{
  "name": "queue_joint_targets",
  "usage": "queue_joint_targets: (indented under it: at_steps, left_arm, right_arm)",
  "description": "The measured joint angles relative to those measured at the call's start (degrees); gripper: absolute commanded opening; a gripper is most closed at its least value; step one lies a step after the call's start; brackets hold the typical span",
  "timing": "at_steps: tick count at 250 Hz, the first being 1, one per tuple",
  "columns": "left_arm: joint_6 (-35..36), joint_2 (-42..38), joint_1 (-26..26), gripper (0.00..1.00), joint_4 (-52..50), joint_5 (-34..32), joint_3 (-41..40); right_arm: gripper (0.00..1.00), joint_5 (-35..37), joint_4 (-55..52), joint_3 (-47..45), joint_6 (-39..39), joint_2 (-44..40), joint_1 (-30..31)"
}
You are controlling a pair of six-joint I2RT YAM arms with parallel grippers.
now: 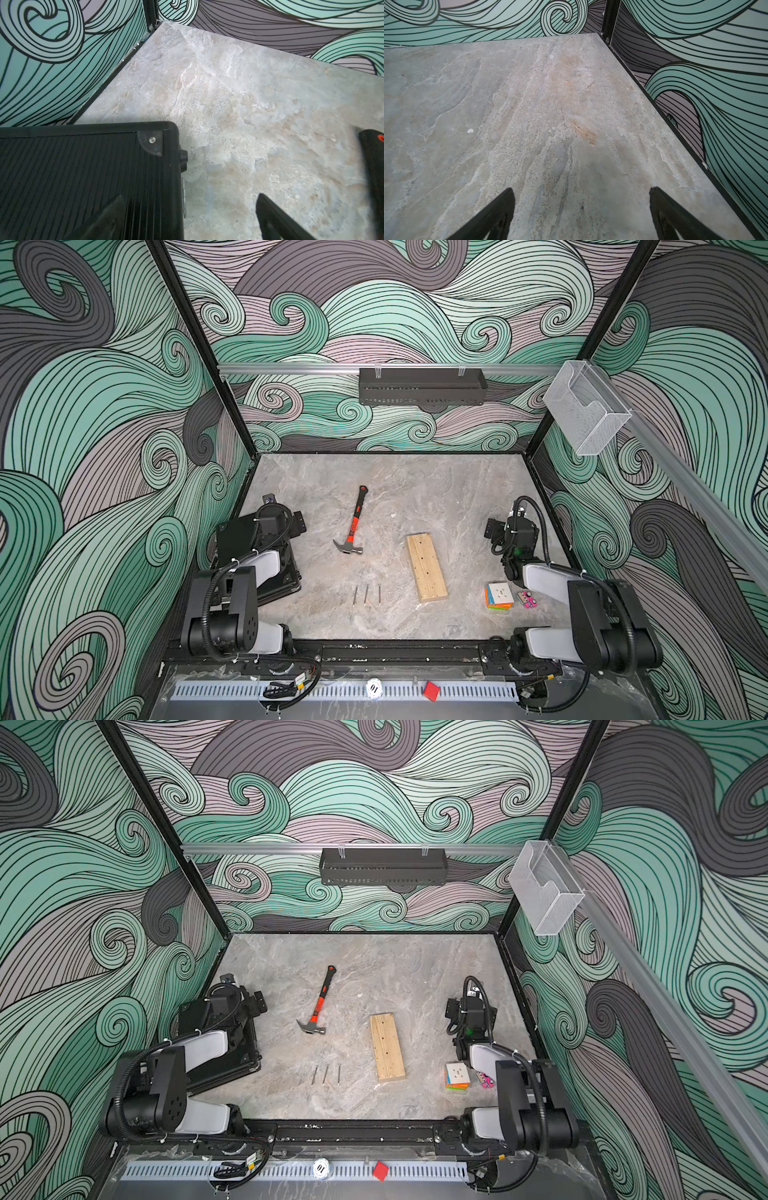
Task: Use a claw hammer to pull out a nail
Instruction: Reset both arms
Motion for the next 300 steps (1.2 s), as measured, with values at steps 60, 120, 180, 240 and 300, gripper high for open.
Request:
queue_joint_targets:
  at_steps: [60,120,180,240,300]
  left_arm:
    - [4.4,5.8,0.7,0.99,14.9,6.0,-3.1]
    - [6.0,5.6,-2.9,0.99,11.8,5.5,-1.5]
    - [6.5,5.6,-3.0,0.99,10.9,5.7,-1.3]
    - [6.7,5.6,-3.0,0.99,10.9,5.7,-1.3]
    - [6.7,5.6,-3.0,0.99,10.9,5.7,-1.3]
  right_arm:
    - [1.00,-5.3,9.3,-0.2,-2.3,7.7,0.0]
    - [1.00,-6.5,12.0,-0.2,-2.9,7.4,0.1]
    - [1.00,-6.6,12.2,-0.2,-3.0,7.3,0.1]
    - [1.00,-6.6,12.2,-0.2,-3.0,7.3,0.1]
    - [1.00,-6.6,12.2,-0.2,-3.2,7.3,0.1]
